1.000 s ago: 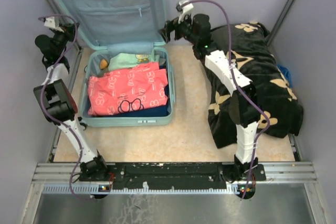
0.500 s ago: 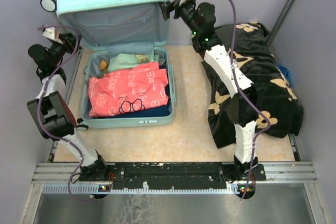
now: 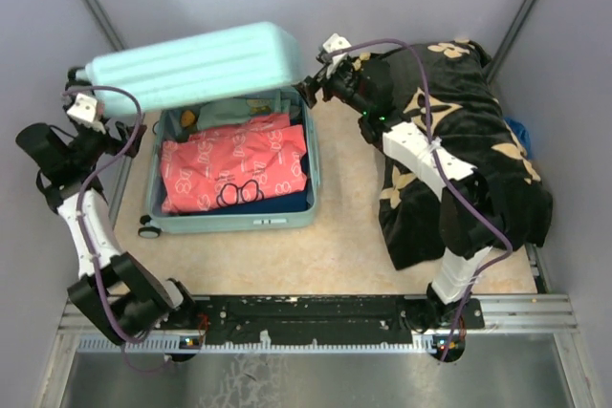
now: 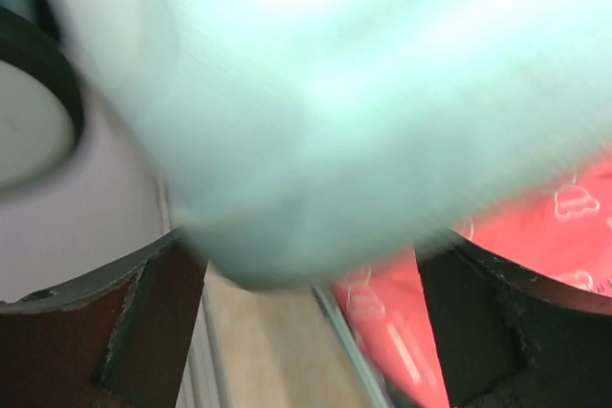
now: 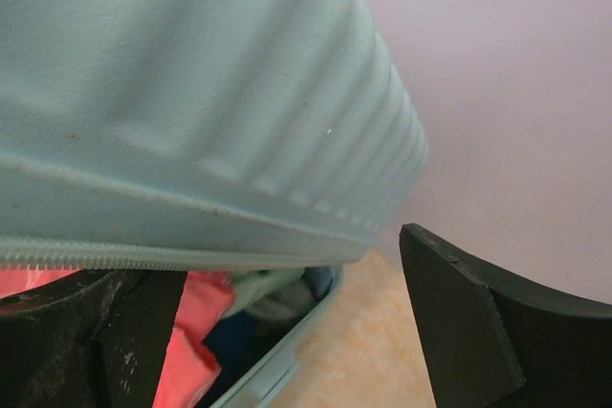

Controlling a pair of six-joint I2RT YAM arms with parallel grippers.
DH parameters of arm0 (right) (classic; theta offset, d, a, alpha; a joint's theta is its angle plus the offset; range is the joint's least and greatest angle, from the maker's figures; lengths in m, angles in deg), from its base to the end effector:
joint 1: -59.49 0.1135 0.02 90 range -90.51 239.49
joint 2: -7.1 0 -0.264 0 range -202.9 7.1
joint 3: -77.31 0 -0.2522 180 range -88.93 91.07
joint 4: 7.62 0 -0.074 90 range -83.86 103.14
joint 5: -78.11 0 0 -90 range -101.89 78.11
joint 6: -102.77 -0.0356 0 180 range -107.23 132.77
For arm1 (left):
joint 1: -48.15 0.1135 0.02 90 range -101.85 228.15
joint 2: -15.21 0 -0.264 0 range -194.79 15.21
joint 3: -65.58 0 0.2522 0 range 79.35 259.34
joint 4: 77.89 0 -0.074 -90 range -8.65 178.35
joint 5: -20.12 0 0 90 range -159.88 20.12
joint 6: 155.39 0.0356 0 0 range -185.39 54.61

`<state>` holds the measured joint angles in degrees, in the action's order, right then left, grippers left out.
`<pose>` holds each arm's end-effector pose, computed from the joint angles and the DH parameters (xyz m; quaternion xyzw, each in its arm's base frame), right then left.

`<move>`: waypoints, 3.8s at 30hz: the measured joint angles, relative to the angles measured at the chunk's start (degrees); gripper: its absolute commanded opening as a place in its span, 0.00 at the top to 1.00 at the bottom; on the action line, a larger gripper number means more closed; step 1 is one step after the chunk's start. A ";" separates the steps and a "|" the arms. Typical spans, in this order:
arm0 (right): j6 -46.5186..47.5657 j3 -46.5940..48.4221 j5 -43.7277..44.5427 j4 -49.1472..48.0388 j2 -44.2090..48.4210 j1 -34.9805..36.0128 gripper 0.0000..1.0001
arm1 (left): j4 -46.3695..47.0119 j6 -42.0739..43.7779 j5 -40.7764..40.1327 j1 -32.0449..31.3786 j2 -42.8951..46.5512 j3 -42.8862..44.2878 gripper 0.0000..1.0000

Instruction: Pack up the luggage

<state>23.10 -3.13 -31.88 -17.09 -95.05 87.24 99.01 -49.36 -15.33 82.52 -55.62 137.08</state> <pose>0.3786 0.2129 0.3731 -0.3359 0.5752 0.2254 0.7110 0.2475 0.1342 0.3618 0.2108 0.6840 -0.0375 0.6974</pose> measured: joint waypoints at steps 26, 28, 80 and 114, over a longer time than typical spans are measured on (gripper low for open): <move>21.59 -30.91 -26.84 31.63 25.53 -9.57 0.11 | -88.24 55.58 -20.28 4.50 16.46 17.40 0.16; 22.80 -29.99 -29.09 35.30 24.09 -9.68 0.16 | -87.47 51.63 -17.27 4.50 10.69 22.51 0.19; -22.58 -25.38 -10.25 1.07 -7.13 -5.81 0.64 | -59.10 41.18 -12.85 -9.73 2.99 -3.23 0.27; -23.89 -39.39 -10.12 4.00 17.90 -9.40 0.60 | -25.29 -6.32 -37.77 -14.67 -29.79 38.51 0.17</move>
<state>-0.79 -42.52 -42.00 -13.09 -77.15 77.84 73.72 -55.67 -53.10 67.85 -85.41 175.59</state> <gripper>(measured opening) 0.398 0.831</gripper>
